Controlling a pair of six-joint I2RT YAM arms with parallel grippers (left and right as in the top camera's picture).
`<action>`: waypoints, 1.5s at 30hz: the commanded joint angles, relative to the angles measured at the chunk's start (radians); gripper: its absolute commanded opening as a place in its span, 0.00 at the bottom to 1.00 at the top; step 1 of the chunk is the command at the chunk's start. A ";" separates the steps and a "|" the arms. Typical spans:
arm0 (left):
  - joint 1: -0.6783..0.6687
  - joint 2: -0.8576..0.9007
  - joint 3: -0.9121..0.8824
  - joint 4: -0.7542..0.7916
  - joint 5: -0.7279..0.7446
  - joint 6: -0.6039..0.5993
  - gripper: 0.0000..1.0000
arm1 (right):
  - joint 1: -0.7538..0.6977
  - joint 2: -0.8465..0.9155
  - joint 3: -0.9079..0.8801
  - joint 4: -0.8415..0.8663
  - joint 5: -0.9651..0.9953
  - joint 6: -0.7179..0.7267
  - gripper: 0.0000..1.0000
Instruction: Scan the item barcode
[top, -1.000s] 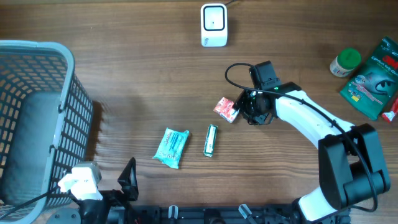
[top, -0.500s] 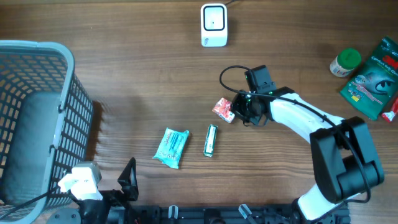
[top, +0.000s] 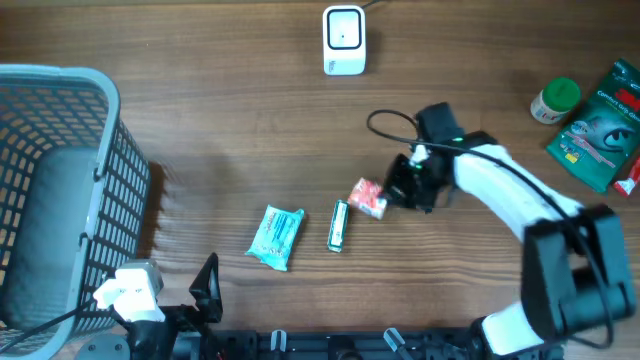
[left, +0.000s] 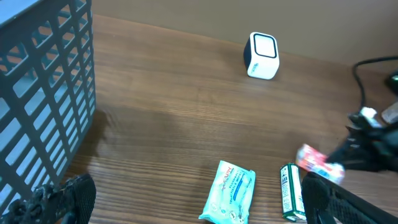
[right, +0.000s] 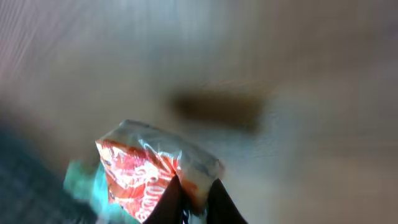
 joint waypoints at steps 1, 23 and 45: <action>0.006 -0.006 -0.001 0.002 0.015 -0.006 1.00 | -0.060 -0.074 0.005 -0.168 -0.370 -0.143 0.11; 0.006 -0.006 -0.001 0.002 0.015 -0.005 1.00 | -0.070 -0.074 0.004 -0.822 -0.435 -0.150 0.11; 0.006 -0.006 -0.001 0.002 0.015 -0.005 1.00 | -0.062 -0.074 0.000 -0.401 -0.074 -0.275 0.54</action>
